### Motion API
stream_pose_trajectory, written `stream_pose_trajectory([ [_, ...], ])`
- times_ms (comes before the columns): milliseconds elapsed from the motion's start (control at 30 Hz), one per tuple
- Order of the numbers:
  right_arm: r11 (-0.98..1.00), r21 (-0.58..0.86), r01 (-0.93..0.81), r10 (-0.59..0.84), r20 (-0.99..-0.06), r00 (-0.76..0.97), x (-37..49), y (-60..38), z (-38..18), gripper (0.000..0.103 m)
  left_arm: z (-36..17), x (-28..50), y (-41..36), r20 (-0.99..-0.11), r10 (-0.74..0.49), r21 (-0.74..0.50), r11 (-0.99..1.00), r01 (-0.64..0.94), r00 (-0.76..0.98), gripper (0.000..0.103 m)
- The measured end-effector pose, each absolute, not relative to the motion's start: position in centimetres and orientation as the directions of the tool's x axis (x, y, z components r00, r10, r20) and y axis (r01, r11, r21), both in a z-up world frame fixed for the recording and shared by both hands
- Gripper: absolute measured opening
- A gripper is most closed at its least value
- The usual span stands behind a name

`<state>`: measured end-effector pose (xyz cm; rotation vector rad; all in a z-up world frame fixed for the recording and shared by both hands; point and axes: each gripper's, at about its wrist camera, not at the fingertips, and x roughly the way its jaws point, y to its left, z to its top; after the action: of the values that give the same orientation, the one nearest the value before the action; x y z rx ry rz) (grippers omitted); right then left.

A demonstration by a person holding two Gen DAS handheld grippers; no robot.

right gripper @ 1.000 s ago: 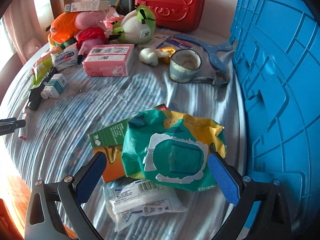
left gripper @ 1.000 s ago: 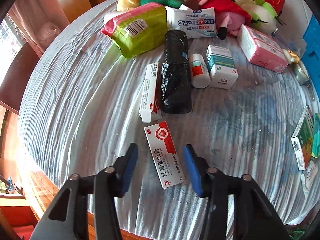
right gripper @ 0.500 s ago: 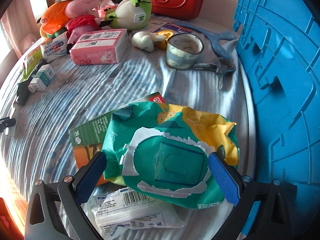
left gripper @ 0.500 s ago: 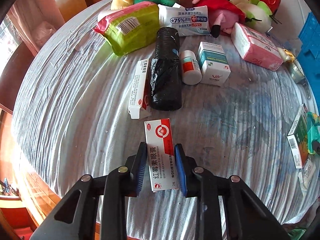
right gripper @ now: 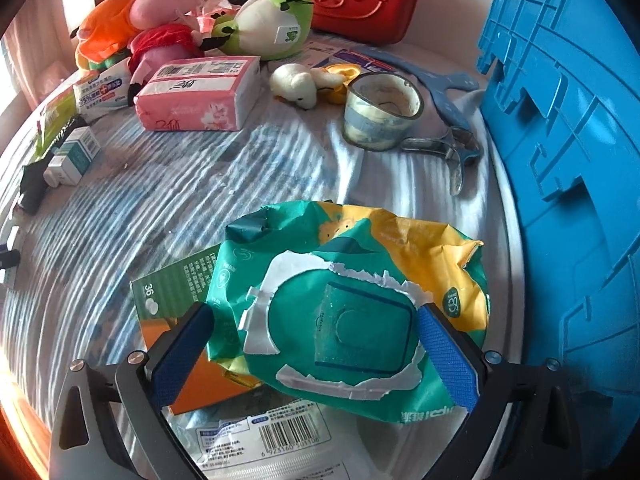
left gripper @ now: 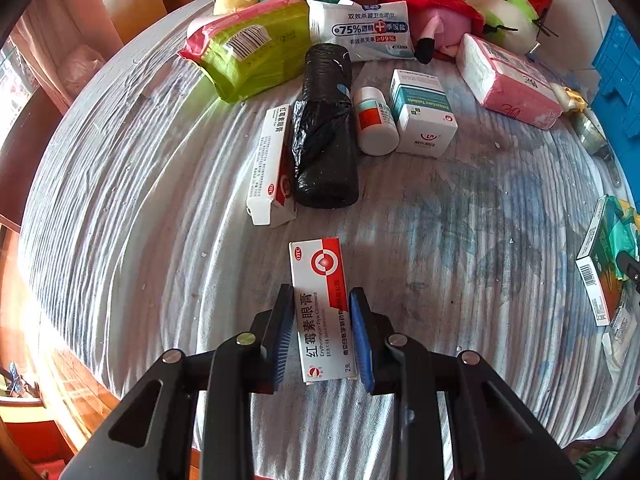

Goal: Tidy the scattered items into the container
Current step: 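Grasp the red-and-white ointment box with the left tool while the right tool grasps the green wipes pack, then lift the ointment box and wipes pack with both tools toward the crate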

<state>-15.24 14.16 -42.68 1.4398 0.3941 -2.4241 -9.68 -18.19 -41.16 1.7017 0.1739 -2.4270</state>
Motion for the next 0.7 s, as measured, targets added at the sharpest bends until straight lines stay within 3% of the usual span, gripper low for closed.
stream_pose_trajectory([
  [33, -0.922, -0.075, 0.379, -0.118, -0.880, -0.460, -15.2, 14.3, -42.5, 0.088, -41.1, -9.7, -18.2, -0.940, -0.072, 0.001, -0.978, 0.209, -0.334, 0.027],
  [100, -0.921, -0.076, 0.381, -0.128, -0.866, -0.483, -15.0, 14.4, -41.8, 0.056, -40.9, -9.6, -18.4, -0.938, -0.069, -0.004, -0.977, 0.212, -0.339, 0.027],
  [167, -0.915, -0.068, 0.399, -0.150, -0.859, -0.490, -14.9, 14.1, -40.9, 0.036, -40.7, -9.5, -18.4, -0.937, -0.068, -0.006, -0.977, 0.211, -0.343, 0.027],
  [300, -0.914, -0.046, 0.403, -0.175, -0.851, -0.494, -15.0, 13.8, -39.9, 0.018, -40.3, -9.5, -18.5, -0.934, -0.068, -0.011, -0.976, 0.216, -0.351, 0.027],
  [700, -0.919, 0.019, 0.395, -0.242, -0.817, -0.524, -14.4, 14.1, -35.7, 0.013, -37.3, -10.2, -18.3, -0.912, -0.056, -0.035, -0.976, 0.214, -0.407, 0.027],
])
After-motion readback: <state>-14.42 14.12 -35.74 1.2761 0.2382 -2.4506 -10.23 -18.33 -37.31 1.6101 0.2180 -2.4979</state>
